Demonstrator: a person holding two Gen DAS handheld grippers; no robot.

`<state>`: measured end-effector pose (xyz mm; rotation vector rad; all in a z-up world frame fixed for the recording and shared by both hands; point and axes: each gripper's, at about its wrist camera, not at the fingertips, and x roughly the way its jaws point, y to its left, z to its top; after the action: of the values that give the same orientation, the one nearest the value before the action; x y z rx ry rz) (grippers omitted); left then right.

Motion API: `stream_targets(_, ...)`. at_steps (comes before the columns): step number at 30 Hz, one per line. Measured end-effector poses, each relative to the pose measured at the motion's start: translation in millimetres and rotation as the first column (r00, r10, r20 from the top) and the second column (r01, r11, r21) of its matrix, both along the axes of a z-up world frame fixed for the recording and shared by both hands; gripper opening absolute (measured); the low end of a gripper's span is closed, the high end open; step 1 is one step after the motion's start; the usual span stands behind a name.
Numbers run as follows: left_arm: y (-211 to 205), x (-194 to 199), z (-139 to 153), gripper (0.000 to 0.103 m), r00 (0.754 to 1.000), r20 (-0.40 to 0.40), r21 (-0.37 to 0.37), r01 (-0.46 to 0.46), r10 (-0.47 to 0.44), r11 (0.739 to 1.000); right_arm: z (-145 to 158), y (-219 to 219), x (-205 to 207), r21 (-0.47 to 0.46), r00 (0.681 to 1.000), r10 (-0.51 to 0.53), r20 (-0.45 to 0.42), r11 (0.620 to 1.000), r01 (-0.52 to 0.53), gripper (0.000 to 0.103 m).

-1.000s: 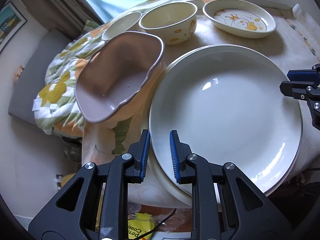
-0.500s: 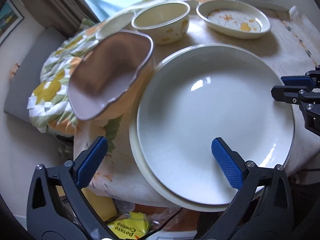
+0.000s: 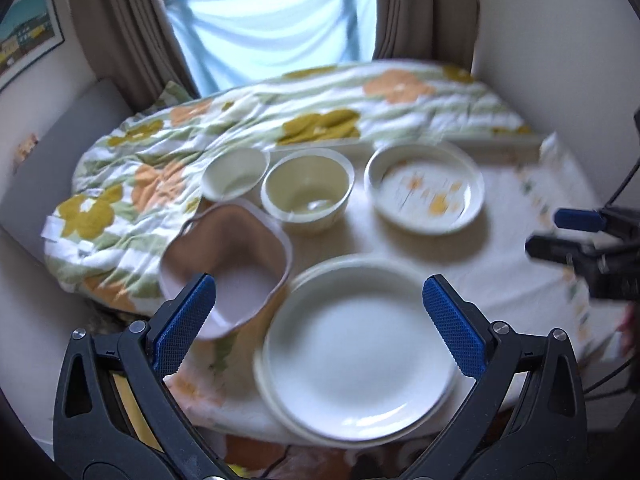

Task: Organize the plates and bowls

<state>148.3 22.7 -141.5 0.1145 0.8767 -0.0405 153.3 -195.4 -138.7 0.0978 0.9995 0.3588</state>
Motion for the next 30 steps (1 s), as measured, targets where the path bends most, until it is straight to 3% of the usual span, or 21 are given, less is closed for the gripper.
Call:
stream_targets(3,-14,22,9,0.103,1.000,-0.012,-0.082,-0.019,0.018,0.996,19,-20,15,-0.018,1.000,0.007,0.023,1.000,-0.007,0.103)
stream_targets(8,-30,53,-9,0.103,0.996,-0.069,-0.183,-0.065,0.054,0.981,24,-49,50,-0.042,1.000,0.018,0.004,0.999,-0.017,0.103)
stream_targets(16,-28,116,-74,0.101,0.966,-0.240,-0.341,-0.179,0.099,0.923,-14,-63,122,-0.016,0.995,0.022,-0.098,1.000,-0.024,0.103)
stream_targets(19,-31,136,-95,0.081,0.957,-0.278,-0.356,-0.182,0.082,0.916,-38,-67,144,0.022,0.988,0.019,-0.152,1.000,-0.016,0.103)
stream_targets(21,-33,150,-108,0.072,0.947,-0.311,-0.363,-0.197,0.081,0.911,-54,-65,158,0.034,0.982,0.037,-0.183,0.999,-0.031,0.096)
stream_targets(26,-33,173,-132,0.059,0.928,-0.357,-0.355,-0.236,0.102,0.905,-86,-55,187,0.047,0.967,0.106,-0.230,0.994,-0.098,0.068)
stream_targets(30,-33,182,-144,0.047,0.916,-0.388,-0.346,-0.250,0.105,0.904,-104,-50,202,0.069,0.957,0.140,-0.256,0.990,-0.126,0.056)
